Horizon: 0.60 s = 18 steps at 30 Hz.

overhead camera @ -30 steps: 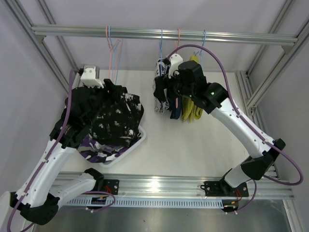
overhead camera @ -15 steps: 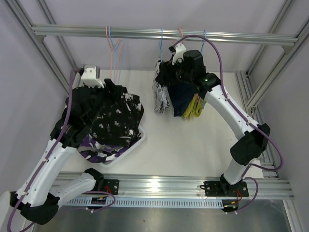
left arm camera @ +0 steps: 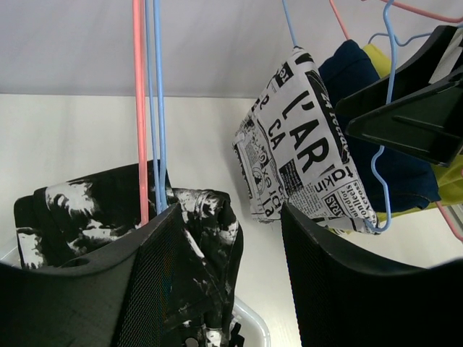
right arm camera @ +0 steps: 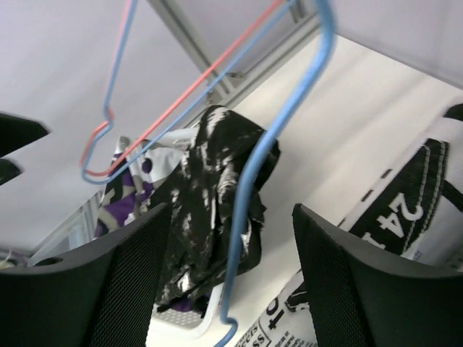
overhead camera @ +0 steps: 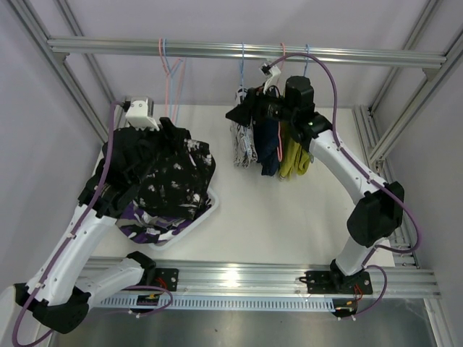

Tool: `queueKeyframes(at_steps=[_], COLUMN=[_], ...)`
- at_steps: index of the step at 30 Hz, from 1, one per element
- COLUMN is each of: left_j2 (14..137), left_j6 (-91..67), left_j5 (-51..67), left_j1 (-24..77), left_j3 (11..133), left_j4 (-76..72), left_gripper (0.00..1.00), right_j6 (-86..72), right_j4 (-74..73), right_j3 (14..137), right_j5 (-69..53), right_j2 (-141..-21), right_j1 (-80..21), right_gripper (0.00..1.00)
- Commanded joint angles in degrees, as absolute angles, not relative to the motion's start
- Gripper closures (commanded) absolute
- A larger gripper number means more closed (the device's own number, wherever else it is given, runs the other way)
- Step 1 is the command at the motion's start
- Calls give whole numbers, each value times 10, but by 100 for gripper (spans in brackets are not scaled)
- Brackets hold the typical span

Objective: Remove the trousers from the hanger
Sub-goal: Pick up the hanger from the clothesline.

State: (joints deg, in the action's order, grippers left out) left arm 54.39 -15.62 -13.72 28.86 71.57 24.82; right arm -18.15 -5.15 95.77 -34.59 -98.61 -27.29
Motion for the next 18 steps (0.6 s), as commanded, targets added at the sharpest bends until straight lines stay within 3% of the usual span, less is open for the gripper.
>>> queueKeyframes(at_steps=[1,6,9,10,18], left_j2=[548,548,545,543,541], left_j6=[-169,-169,-170,-171,-171], left_j5=[-121,-121,-117,-118,-116], left_j1=[285,283,280,280,273], left_j3=[728,725,725,724,722], left_j4=[248,247,247,247,245], left_gripper=[39,39,39,39,38], right_j6=[-223,-239,-237,-240,-241], right_j4=[64,109,110,114,123], right_j3=[935,896,886,880,869], right_j5=[-393,-400,-401,-403,-394], right_j2=[-941,-918,-913,-911,-911], right_j1=[-269,-269,-269,-270,-279], right_gripper=[30,35,44,52,68])
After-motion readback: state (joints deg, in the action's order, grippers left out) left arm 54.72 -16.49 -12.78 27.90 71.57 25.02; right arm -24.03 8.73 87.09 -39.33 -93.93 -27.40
